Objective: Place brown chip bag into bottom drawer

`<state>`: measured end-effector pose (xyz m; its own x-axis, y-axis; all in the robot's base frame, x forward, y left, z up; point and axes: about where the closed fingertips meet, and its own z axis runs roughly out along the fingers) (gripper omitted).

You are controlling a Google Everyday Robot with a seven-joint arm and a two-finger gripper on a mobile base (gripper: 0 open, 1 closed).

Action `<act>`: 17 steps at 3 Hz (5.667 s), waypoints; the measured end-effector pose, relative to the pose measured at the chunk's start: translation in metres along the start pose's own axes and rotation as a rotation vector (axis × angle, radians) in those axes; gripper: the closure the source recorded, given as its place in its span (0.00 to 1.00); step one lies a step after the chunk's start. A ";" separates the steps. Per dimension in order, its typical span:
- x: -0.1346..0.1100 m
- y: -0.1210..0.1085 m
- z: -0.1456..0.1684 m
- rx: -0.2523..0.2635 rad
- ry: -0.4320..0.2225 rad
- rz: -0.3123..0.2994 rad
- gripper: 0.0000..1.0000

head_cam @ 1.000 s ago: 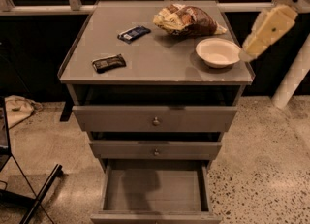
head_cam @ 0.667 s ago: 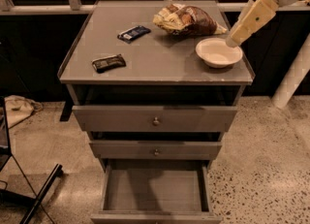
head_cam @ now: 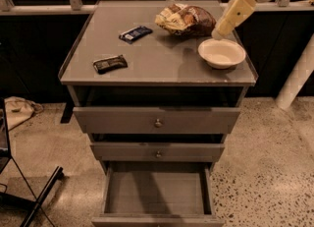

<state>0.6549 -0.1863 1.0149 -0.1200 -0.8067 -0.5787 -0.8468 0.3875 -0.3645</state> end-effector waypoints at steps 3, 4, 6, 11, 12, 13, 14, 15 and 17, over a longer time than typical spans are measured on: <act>0.009 -0.048 0.050 0.235 -0.067 0.225 0.00; -0.009 -0.094 0.097 0.314 -0.097 0.248 0.00; 0.005 -0.095 0.105 0.342 -0.083 0.293 0.00; -0.020 -0.114 0.185 0.360 -0.175 0.274 0.00; -0.021 -0.112 0.198 0.348 -0.149 0.268 0.00; -0.010 -0.111 0.215 0.338 -0.084 0.264 0.00; -0.008 -0.111 0.216 0.338 -0.079 0.263 0.18; -0.008 -0.111 0.216 0.338 -0.079 0.263 0.42; -0.008 -0.111 0.216 0.338 -0.079 0.263 0.87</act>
Offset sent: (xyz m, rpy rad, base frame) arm 0.0703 -0.0189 -0.0254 0.1962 -0.1811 -0.3850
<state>0.8617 -0.1260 0.9025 -0.2582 -0.6292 -0.7331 -0.5734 0.7105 -0.4078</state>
